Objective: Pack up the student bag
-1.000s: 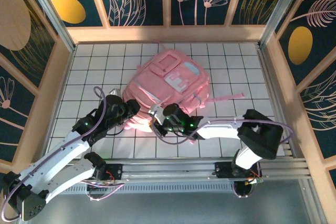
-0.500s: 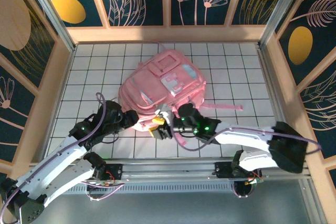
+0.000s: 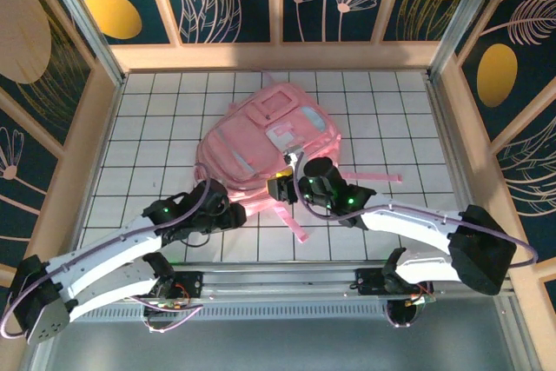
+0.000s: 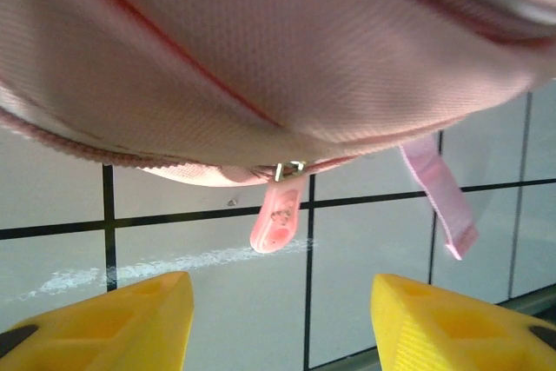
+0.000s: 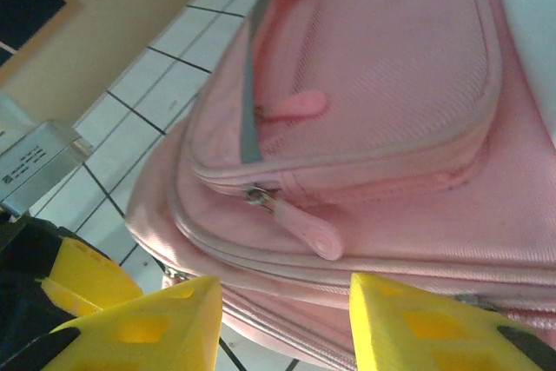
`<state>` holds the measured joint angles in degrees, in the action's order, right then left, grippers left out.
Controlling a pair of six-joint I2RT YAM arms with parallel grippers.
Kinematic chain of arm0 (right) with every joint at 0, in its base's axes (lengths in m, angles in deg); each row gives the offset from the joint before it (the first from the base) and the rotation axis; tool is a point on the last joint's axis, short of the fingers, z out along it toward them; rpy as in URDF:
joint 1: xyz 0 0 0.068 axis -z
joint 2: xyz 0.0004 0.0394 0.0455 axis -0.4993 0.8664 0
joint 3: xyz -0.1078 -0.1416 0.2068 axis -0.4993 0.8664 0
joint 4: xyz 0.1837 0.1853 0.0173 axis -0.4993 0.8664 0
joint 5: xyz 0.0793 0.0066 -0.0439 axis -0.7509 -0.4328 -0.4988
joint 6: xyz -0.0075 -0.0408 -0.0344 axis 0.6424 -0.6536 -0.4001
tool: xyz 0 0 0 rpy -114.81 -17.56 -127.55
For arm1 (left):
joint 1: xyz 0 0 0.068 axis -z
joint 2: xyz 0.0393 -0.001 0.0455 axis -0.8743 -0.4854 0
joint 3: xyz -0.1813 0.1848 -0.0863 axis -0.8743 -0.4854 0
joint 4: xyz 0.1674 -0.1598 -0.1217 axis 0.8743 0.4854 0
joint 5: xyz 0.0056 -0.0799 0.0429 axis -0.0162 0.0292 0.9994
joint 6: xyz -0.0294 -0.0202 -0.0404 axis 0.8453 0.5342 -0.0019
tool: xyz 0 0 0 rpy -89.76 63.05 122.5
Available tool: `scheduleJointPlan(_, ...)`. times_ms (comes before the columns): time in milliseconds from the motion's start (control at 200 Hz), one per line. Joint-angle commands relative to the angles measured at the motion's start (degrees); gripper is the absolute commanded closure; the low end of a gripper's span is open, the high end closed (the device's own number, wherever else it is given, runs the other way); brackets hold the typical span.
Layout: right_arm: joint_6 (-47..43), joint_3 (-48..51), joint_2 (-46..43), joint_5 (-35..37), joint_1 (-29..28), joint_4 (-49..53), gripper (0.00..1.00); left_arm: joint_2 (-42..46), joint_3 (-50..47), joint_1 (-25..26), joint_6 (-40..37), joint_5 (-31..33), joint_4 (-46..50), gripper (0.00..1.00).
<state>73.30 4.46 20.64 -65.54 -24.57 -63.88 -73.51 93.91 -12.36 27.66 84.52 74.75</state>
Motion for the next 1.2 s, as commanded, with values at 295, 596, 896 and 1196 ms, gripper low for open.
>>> scheduleJointPlan(295,7.81,-0.97,2.50,-0.92,0.03,1.14,0.57,-8.49,0.45,0.31,-0.74,3.58,-10.01,0.47)
scheduleJointPlan(596,11.51,-0.32,0.75,0.42,0.12,2.87,0.57,-9.40,0.02,0.36,-1.22,5.37,-10.38,0.75)
scheduleJointPlan(896,33.81,-1.46,-0.62,6.91,3.24,13.34,0.79,-6.20,1.37,0.36,-2.76,4.49,-10.57,1.00)
scheduleJointPlan(1196,48.27,2.10,-4.52,-3.70,7.85,13.21,0.57,-9.02,5.75,0.31,-5.83,1.54,-11.90,1.00)
